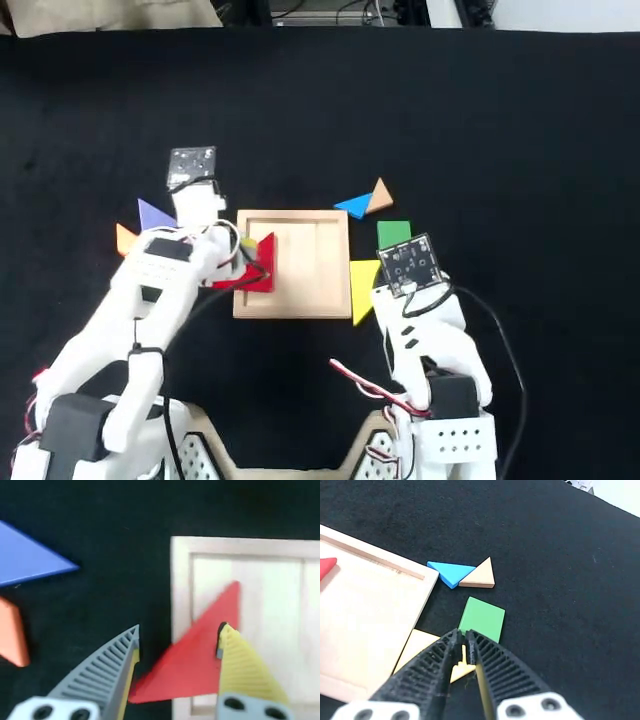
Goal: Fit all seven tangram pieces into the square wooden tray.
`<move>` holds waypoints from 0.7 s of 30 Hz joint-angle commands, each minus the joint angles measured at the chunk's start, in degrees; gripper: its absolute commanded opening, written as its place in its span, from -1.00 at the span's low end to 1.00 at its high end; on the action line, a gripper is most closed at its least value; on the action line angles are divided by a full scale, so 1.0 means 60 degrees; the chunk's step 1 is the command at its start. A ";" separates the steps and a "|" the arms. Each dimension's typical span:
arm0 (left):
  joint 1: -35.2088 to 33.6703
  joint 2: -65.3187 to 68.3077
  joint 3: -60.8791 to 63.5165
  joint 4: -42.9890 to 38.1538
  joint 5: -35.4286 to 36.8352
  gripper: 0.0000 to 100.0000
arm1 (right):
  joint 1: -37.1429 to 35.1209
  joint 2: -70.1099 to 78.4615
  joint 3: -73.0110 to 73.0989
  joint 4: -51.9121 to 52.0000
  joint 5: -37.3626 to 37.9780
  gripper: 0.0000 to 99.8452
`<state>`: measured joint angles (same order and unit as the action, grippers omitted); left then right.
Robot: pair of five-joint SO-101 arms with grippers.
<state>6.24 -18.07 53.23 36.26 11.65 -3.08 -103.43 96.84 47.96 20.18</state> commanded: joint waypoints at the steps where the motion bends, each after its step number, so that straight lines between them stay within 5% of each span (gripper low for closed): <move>1: -0.0081 -0.0352 0.0007 -0.0103 -0.0132 -0.50 | -0.0088 -0.0579 -0.0051 0.0059 0.0073 -0.94; 7: 0.0432 -0.0542 -0.0198 0.1070 -0.0337 -0.49 | -0.0088 -0.0579 -0.0051 0.0059 0.0073 -0.94; 13: 0.0872 -0.1744 0.0403 0.2022 -0.2769 -0.49 | -0.0088 -0.0579 -0.0051 0.0059 0.0073 -0.94; 21: 0.2249 -0.3223 0.2278 0.0454 -0.2227 -0.49 | -0.0088 -0.0579 -0.0051 0.0059 0.0073 -0.94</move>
<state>16.35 -33.45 64.48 43.21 -3.21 -3.08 -103.43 96.84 47.96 20.18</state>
